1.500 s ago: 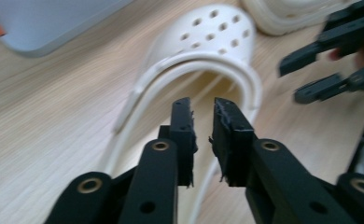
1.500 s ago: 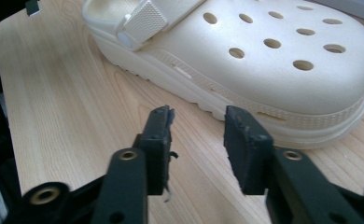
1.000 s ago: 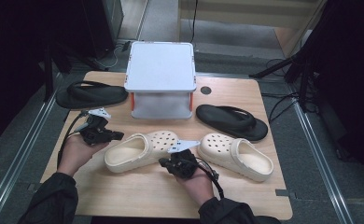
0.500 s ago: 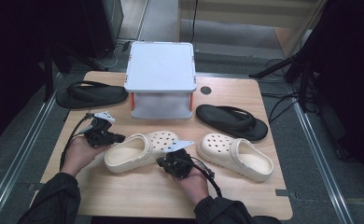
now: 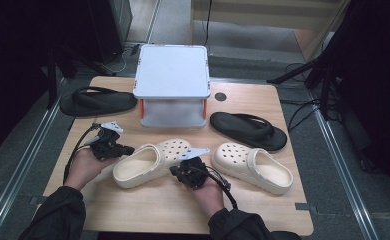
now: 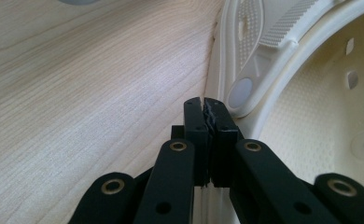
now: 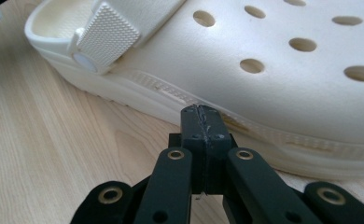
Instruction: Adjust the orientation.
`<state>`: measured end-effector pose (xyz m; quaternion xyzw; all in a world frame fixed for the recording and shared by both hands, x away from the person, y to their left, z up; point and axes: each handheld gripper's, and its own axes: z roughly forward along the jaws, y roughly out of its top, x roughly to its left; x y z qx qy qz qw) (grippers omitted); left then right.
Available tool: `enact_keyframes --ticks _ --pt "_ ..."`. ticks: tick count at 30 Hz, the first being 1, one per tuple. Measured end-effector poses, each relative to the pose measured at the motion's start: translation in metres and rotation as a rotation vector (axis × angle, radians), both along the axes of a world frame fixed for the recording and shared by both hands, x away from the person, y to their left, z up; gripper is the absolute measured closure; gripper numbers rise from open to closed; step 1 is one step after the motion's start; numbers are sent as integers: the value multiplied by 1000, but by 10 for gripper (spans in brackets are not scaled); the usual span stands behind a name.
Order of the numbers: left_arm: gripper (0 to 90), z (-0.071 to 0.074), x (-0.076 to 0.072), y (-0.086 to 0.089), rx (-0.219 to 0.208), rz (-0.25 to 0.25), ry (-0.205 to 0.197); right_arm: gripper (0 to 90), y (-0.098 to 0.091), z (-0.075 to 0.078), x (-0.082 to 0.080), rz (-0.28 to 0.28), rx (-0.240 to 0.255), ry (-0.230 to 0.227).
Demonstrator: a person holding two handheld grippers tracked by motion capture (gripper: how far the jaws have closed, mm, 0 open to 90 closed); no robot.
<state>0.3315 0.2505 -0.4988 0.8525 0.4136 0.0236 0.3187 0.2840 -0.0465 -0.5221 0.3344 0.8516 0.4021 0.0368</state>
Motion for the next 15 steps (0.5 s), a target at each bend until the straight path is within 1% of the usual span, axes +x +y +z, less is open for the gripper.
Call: enact_keyframes --ticks 1,4,10,14,15 --pt "887 0 -1 0 -1 -2 -5 900 0 0 0 -3 0 2" --pt "886 0 -6 -3 5 0 1 900 0 -1 2 -3 4 10" --pt "881 0 -15 -7 11 -16 2 900 -3 -2 7 -24 13 25" --pt "881 0 -22 -9 1 -17 16 900 -4 -2 12 -35 21 31" --pt "881 -1 -24 -9 -3 -11 13 900 -4 -2 13 -39 21 32"
